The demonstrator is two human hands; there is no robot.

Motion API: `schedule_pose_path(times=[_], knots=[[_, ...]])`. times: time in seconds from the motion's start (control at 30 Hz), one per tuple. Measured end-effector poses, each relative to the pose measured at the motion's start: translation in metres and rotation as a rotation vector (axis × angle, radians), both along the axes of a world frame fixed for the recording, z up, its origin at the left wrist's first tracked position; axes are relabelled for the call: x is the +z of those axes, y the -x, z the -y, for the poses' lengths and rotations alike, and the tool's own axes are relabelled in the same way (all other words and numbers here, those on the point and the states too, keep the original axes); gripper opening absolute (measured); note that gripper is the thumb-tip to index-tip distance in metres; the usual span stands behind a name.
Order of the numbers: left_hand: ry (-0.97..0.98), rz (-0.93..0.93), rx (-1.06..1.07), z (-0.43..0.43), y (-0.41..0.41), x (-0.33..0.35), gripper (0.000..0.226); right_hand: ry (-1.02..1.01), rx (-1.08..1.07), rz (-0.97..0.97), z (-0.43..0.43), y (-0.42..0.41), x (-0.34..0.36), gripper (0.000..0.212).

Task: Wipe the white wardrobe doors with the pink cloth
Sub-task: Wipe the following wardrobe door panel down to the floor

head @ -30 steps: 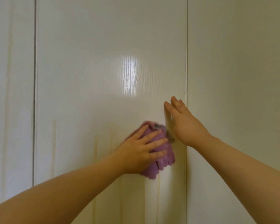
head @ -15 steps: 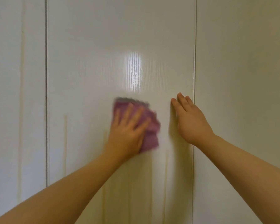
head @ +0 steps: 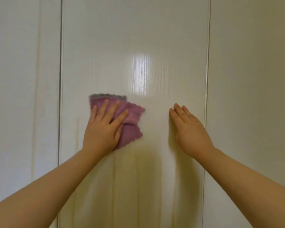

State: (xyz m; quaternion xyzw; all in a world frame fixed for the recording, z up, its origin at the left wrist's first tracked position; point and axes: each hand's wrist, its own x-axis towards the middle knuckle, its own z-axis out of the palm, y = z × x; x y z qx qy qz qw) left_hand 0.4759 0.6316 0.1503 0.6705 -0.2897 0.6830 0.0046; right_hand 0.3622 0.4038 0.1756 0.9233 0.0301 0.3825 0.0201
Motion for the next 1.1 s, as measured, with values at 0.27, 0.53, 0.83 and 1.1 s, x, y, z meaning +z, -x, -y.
schedule_pose_path(times=[0.27, 0.53, 0.83, 1.1], knots=[[-0.214, 0.031, 0.075, -0.039, -0.002, -0.002, 0.037, 0.053, -0.011, 0.119, -0.017, -0.001, -0.005, 0.065], [-0.332, -0.004, 0.126, -0.080, -0.003, -0.033, 0.038, 0.131, 0.115, 0.397, -0.068, -0.023, -0.005, 0.054], [-0.135, -0.078, 0.129, -0.100, 0.000, -0.021, 0.041, 0.092, 0.081, 0.191, -0.074, -0.022, -0.008, 0.058], [-0.438, -0.005, 0.166, -0.127, -0.007, -0.023, 0.038, 0.115, 0.069, 0.157, -0.079, -0.022, -0.008, 0.055]])
